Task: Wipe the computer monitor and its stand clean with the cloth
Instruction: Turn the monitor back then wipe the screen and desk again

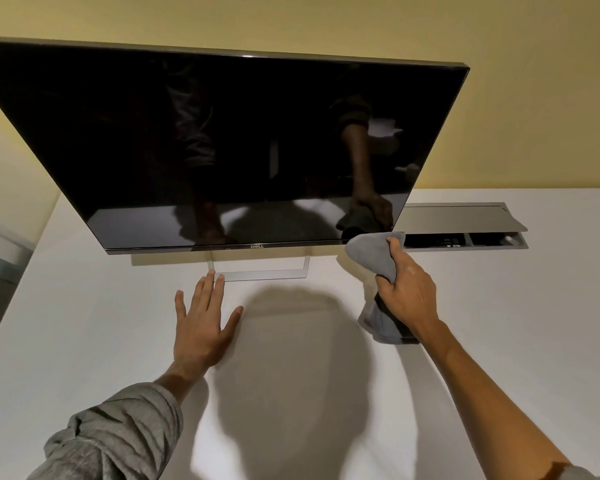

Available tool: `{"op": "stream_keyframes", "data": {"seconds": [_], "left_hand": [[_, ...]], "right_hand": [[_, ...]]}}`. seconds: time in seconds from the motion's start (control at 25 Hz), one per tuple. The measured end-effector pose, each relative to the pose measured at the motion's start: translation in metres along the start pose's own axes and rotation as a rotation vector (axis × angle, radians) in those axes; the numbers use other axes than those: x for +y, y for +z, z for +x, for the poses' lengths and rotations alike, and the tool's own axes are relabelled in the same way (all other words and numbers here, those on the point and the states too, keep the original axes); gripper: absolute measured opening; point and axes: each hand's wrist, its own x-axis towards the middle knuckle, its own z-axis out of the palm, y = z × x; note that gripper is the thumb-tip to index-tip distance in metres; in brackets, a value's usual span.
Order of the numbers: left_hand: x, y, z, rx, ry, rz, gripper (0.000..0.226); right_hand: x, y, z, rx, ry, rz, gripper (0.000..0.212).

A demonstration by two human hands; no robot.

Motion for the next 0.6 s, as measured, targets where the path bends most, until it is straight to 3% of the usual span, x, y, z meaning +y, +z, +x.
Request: {"op": "stream_keyframes", "data": {"seconds": [0.24, 0.44, 0.6], "left_hand": [[0.000, 0.000, -0.001, 0.016, 0.009, -0.007, 0.073], [0.001, -0.001, 0.000, 0.012, 0.005, -0.004, 0.074], [0.000, -0.001, -0.001, 0.009, 0.003, 0.001, 0.072]], "right_hand": [[-0.026, 0.013, -0.001, -0.043, -0.090, -0.013, 0.073], [-0.005, -0.005, -0.001, 0.110, -0.048, -0.205, 0.073], [0.004, -0.002, 0.003, 0.036, -0.014, -0.068, 0.071]]}}
